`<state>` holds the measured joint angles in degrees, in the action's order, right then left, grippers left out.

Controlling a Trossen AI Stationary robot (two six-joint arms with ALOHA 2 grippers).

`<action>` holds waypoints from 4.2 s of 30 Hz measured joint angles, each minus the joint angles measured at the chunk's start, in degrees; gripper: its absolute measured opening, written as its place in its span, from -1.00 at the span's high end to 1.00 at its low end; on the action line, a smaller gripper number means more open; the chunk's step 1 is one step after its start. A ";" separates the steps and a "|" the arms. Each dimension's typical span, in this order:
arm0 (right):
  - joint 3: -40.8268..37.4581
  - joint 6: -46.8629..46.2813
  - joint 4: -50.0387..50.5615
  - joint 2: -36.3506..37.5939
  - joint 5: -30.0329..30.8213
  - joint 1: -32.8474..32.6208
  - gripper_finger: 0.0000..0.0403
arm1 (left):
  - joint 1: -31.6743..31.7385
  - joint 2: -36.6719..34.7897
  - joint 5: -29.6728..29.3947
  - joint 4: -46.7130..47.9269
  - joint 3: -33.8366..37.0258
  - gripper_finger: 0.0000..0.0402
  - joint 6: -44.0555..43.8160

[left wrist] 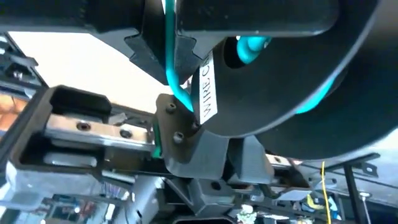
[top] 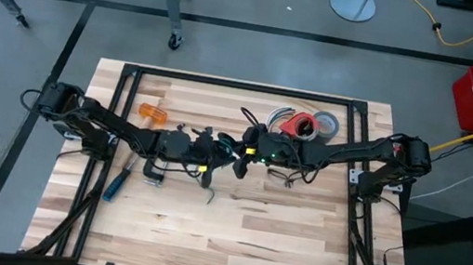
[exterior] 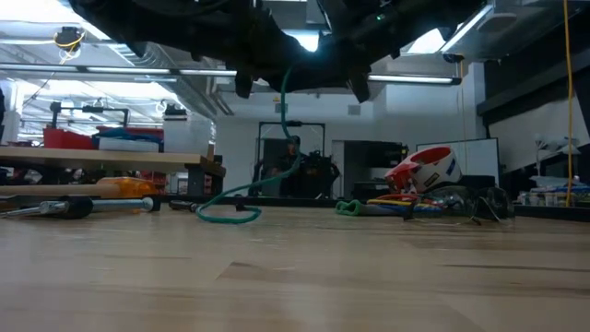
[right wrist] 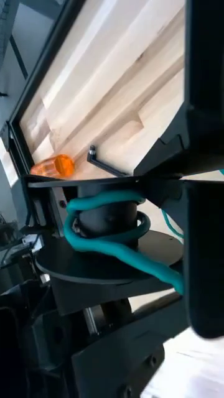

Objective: Coil cords
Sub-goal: Coil the green wire to the spool

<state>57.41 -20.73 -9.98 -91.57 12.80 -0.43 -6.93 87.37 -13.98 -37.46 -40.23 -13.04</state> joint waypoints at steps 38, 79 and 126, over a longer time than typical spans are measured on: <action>0.10 1.89 0.70 1.02 -10.22 1.46 0.99 | -4.83 0.17 0.57 14.07 0.11 0.45 1.29; 0.09 3.15 -15.59 1.11 -8.33 1.60 0.99 | -6.05 0.13 -4.72 17.34 0.09 1.00 -4.57; 0.04 -3.03 -30.67 1.57 -40.58 9.52 0.99 | -9.24 0.09 -4.10 28.94 0.07 0.45 -11.74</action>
<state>57.45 -23.76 -40.64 -90.00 -27.78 9.09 -16.16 87.46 -18.08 -8.52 -40.16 -24.78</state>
